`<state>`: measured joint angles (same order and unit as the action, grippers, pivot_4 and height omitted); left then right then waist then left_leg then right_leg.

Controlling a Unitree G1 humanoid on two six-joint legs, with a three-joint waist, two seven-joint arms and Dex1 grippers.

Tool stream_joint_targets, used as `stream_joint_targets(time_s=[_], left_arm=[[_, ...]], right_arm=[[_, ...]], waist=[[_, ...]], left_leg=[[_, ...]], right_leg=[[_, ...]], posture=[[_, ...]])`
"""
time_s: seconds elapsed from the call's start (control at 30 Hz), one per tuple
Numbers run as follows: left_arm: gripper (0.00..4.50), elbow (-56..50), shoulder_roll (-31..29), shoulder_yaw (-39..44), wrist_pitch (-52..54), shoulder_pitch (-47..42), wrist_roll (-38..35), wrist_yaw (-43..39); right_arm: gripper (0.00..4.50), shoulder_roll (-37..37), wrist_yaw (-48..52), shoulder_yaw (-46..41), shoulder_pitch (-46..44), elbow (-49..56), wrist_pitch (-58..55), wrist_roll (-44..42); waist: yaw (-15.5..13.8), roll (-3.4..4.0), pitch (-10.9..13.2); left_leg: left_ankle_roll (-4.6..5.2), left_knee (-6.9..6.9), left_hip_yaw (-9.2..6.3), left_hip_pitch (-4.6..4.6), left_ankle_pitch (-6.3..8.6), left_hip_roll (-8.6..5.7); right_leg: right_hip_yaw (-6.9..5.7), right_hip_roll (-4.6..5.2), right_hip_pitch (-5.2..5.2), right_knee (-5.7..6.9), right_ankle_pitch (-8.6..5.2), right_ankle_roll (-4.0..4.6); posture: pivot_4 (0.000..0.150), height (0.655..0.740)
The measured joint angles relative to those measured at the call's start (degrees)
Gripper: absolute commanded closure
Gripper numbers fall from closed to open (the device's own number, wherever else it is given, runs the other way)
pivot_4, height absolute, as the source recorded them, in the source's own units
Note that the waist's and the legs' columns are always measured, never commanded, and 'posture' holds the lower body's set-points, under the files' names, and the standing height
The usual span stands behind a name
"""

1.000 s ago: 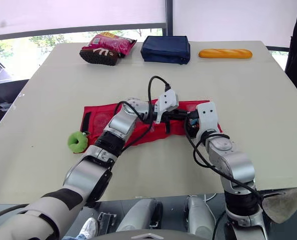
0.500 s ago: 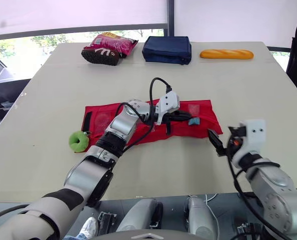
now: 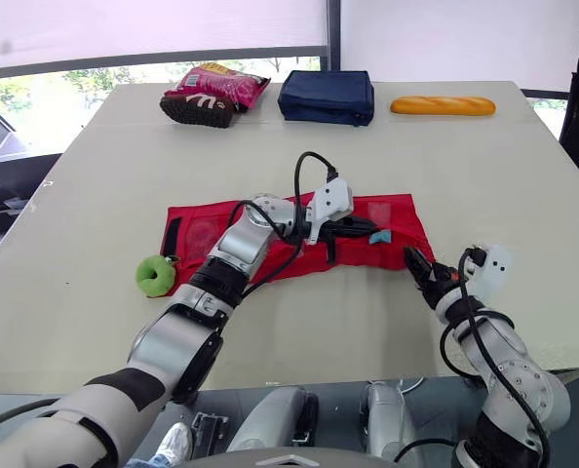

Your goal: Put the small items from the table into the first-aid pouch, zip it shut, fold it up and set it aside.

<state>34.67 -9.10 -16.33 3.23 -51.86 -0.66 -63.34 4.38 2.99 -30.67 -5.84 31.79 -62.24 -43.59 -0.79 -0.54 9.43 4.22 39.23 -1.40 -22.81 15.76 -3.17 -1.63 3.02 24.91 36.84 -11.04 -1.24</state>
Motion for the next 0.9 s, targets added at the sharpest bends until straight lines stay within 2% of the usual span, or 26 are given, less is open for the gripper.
stream_joint_targets(time_s=[0.03,0.13,0.17,0.23,0.27,0.3,0.4,0.47,0.5,0.53,0.57,0.6,0.63,0.77,0.9], left_arm=[[4.50,-0.1,0.0,0.0,0.1,0.0,0.0,-0.1],[4.50,-0.4,-0.2,0.0,0.3,0.0,-0.1,-0.2],[4.50,-0.5,-0.3,0.0,0.4,0.0,-0.1,-0.2],[4.50,-0.8,-0.5,0.0,0.9,0.1,-0.1,-0.2],[4.50,-1.0,-0.5,0.0,1.3,0.1,-0.1,-0.2],[4.20,-1.4,-0.6,0.0,1.5,0.3,-0.1,-0.2],[3.23,-1.6,-0.7,0.1,1.6,0.4,-0.5,-0.2],[2.33,-2.2,-0.9,0.3,2.5,0.4,-1.2,-0.3],[1.75,-2.5,-1.0,0.5,2.8,0.4,-1.5,-0.4],[1.48,-2.8,-1.3,0.6,3.0,0.4,-1.9,-0.7],[1.06,-4.0,-1.9,0.7,3.2,0.9,-2.4,-1.3],[0.41,-6.2,-3.1,1.1,3.6,2.1,-3.7,-2.6],[0.07,-6.9,-3.5,1.3,3.7,2.5,-4.1,-3.2],[0.07,-15.1,-8.9,3.1,6.6,6.6,-8.8,-8.0],[0.07,-26.2,-17.3,7.2,12.6,12.5,-15.2,-12.0]], right_arm=[[0.87,0.0,-0.3,0.6,-0.1,-0.6,1.2,0.0],[2.28,-0.1,-1.2,1.7,-0.3,-1.4,4.7,0.1],[2.87,-0.1,-1.3,1.8,-0.2,-1.6,5.5,0.0],[3.58,-0.2,-1.5,2.2,0.0,-1.9,6.4,-0.7],[4.10,-0.2,-1.7,2.7,0.3,-2.0,6.6,-1.2],[4.48,-0.3,-1.9,3.1,0.5,-2.3,6.7,-1.8],[4.50,-0.6,-2.5,3.9,1.0,-2.5,7.3,-2.6],[4.50,-0.9,-3.1,4.1,1.3,-2.6,7.7,-3.7],[4.50,-1.0,-3.4,4.3,1.4,-2.6,7.8,-4.0],[4.50,-1.1,-3.5,4.5,1.7,-2.6,8.0,-4.3],[4.50,-1.2,-3.7,4.8,2.0,-2.6,8.3,-4.6],[4.50,-1.6,-4.0,4.9,2.7,-2.6,8.7,-5.3],[4.50,-1.8,-4.2,4.9,3.0,-2.6,8.7,-5.5],[4.50,-5.4,-4.5,4.2,5.9,-2.4,8.9,-8.0],[4.50,-13.2,-3.0,0.7,10.4,-2.1,8.9,-10.0]], waist=[[0.0,0.00,0.0],[0.0,0.01,0.0],[0.0,0.01,0.0],[0.1,0.01,0.0],[0.1,0.01,0.0],[0.1,0.01,0.0],[0.1,0.01,0.0],[0.1,0.01,0.0],[0.1,0.01,0.0],[0.1,0.01,0.0],[0.1,0.01,0.0],[0.3,0.02,0.0],[0.3,0.02,0.0],[0.3,0.04,0.0],[-0.1,0.09,0.0]], left_leg=[[0.00,0.00,0.01,0.00,0.00,0.00],[0.00,0.00,0.01,0.00,0.00,0.00],[0.00,-0.01,0.02,0.00,0.00,0.00],[0.00,-0.01,0.01,0.00,0.00,0.00],[0.00,-0.01,0.01,0.00,0.00,0.01],[0.00,-0.01,0.01,0.00,0.00,0.01],[0.00,0.00,0.01,0.00,0.00,0.01],[0.00,0.00,0.01,0.00,0.00,0.01],[0.00,0.00,0.01,0.00,0.00,0.01],[0.00,-0.01,0.01,0.00,0.00,0.01],[0.00,-0.01,0.01,0.00,0.00,0.02],[0.00,-0.02,0.02,0.01,0.00,0.03],[0.00,-0.02,0.02,0.01,0.00,0.04],[0.00,-0.03,0.01,0.01,0.00,0.05],[0.01,-0.03,0.01,0.00,0.01,0.04]], right_leg=[[0.01,0.00,0.01,0.00,0.00,0.00],[0.01,-0.01,0.01,0.00,0.00,0.00],[0.01,-0.01,0.01,0.00,0.00,0.00],[0.01,-0.02,0.01,0.00,0.00,0.00],[0.01,-0.02,0.01,0.00,0.00,0.00],[0.02,-0.02,0.01,0.00,0.00,0.00],[0.02,-0.02,0.00,0.00,0.00,0.00],[0.02,-0.02,0.01,0.00,0.00,0.00],[0.02,-0.01,0.01,0.00,0.00,0.00],[0.02,-0.01,0.01,0.00,0.00,0.00],[0.02,-0.02,0.01,0.00,0.00,0.00],[0.04,-0.01,0.01,0.00,0.00,0.01],[0.04,-0.01,0.02,0.00,0.00,0.01],[0.04,0.00,0.02,-0.01,-0.01,0.02],[0.02,0.06,-0.01,-0.05,-0.01,0.02]], posture=[[0.150,0.7395],[0.150,0.7395],[0.150,0.7395],[0.150,0.7395],[0.150,0.7395],[0.150,0.7395],[0.150,0.7395],[0.150,0.7395],[0.150,0.7395],[0.150,0.7395],[0.150,0.7395],[0.150,0.7395],[0.150,0.7395],[0.150,0.7395],[0.150,0.7395]])
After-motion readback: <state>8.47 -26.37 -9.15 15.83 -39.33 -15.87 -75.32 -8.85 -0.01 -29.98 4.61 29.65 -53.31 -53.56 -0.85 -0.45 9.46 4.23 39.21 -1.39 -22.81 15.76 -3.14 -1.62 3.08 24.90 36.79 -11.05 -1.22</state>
